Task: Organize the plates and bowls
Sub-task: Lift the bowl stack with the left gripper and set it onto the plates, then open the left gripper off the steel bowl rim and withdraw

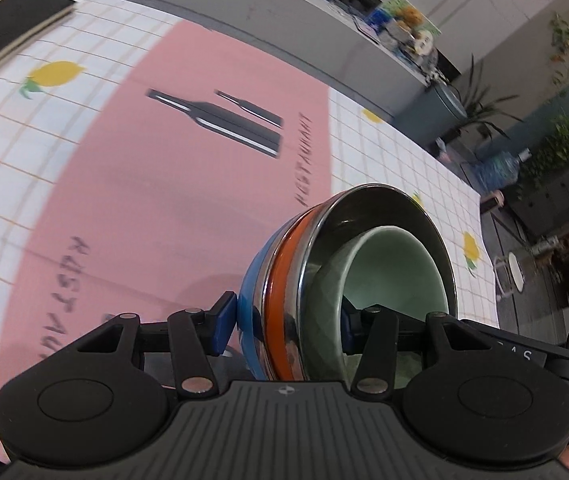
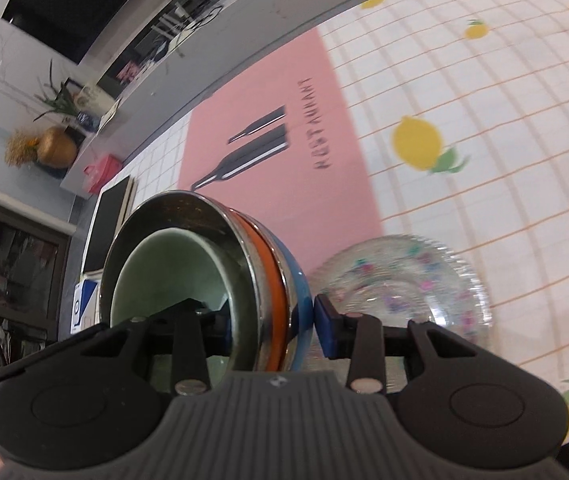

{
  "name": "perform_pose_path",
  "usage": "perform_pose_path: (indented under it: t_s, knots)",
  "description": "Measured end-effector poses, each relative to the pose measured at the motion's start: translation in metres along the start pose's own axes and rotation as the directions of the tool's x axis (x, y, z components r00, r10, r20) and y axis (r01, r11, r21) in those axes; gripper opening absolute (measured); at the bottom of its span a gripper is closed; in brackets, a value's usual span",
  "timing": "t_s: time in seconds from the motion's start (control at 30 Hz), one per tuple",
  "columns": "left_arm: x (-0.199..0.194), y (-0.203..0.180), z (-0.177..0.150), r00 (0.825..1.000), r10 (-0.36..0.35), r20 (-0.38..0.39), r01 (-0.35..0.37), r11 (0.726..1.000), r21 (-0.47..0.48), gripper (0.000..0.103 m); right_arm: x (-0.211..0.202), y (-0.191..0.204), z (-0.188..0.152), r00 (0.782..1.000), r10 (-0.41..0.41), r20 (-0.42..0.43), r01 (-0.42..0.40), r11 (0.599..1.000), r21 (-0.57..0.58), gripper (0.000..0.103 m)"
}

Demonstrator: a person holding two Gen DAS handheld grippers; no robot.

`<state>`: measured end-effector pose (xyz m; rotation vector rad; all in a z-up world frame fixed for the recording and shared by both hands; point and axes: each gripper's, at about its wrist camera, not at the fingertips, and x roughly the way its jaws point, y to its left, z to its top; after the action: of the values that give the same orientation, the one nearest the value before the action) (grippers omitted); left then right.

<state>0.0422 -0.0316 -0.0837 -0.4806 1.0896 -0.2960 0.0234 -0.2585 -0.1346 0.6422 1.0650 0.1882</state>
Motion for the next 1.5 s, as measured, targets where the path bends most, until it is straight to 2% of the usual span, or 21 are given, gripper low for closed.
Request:
perform_pose_path:
  t_s: [0.37, 0.73, 1.0, 1.27, 1.37, 1.43, 1.5]
  knots:
    - [0.034, -0.027, -0.017, 0.995, -0.023, -0.099, 0.024, 1.000, 0.015, 0.056, -0.018, -0.045, 0.003, 0.998, -0.056, -0.018, 0.056, 0.998, 0.039, 0.037]
    - [0.047, -0.036, -0.031, 0.987, 0.019, -0.159, -0.016, 1.000, 0.018, 0.056, -0.016, -0.067, -0.005, 0.995, -0.063, -0.073, 0.070, 0.993, 0.090, 0.037]
    - [0.049, -0.037, -0.032, 0.986, 0.018, -0.164, -0.016, 1.000, 0.016, 0.056, -0.018, -0.066, -0.003, 0.995, -0.073, -0.069, 0.078, 0.994, 0.071, 0.038]
    - [0.047, -0.045, -0.034, 0.986, 0.053, -0.159, -0.040, 0.996, 0.083, 0.057, -0.018, -0.060, -0.004, 0.994, -0.089, -0.061, 0.092, 0.995, 0.041, 0.041]
    - [0.045, -0.046, -0.034, 0.987, 0.065, -0.147, -0.049, 0.993, 0.108, 0.058, -0.021, -0.058, -0.005, 0.991, -0.124, -0.040, 0.125, 0.992, 0.015, 0.053]
    - [0.043, -0.046, -0.033, 0.989, 0.059, -0.137, -0.043, 0.993, 0.110, 0.067, -0.023, -0.057, -0.006, 0.989, -0.146, -0.029, 0.145, 0.989, -0.006, 0.055]
    - [0.039, -0.047, -0.033, 0.991, 0.052, -0.122, -0.038, 0.993, 0.112, 0.067, -0.026, -0.057, -0.006, 0.990, -0.141, -0.018, 0.140, 0.990, -0.016, 0.057]
